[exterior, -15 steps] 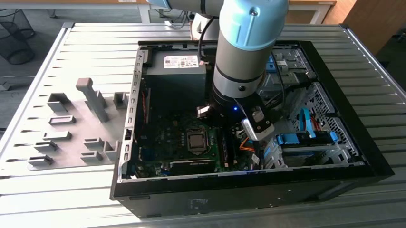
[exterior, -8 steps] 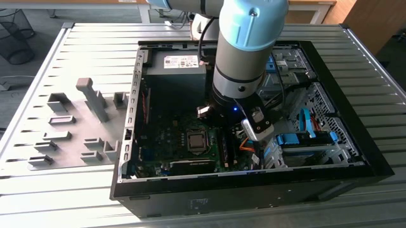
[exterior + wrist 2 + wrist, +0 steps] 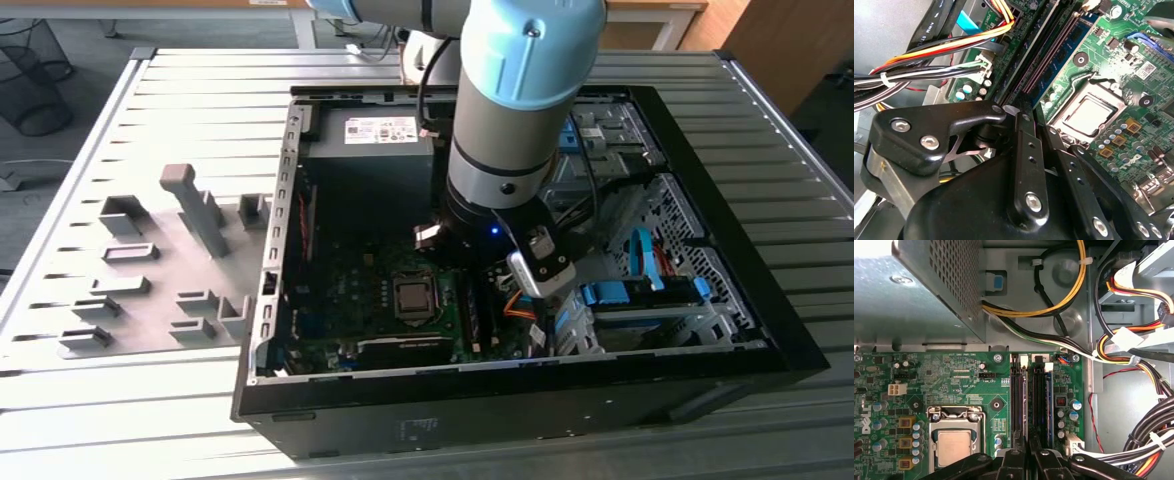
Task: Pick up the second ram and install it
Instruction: 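Insert the second ram into the second slot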
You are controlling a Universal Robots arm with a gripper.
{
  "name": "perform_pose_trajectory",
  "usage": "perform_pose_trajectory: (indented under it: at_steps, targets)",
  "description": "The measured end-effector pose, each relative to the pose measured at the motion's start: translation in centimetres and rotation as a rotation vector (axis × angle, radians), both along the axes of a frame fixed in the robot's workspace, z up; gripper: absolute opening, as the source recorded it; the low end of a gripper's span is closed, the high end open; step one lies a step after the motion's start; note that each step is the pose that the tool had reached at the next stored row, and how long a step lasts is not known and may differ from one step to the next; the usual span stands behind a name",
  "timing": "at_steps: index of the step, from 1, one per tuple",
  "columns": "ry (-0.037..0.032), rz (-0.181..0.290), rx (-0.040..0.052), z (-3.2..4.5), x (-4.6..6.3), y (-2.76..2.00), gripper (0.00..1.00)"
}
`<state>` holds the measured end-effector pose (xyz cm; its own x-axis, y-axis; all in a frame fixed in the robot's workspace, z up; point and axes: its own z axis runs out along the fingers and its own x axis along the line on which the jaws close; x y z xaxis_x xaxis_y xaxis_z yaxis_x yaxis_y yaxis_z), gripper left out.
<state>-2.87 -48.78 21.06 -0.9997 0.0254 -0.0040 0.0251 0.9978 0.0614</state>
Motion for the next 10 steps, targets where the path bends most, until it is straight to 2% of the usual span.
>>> perform_pose_trajectory:
  at_steps: [10]
  targets:
    - [0.0, 0.0, 0.0001, -0.02, 0.0, 0.0, 0.14]
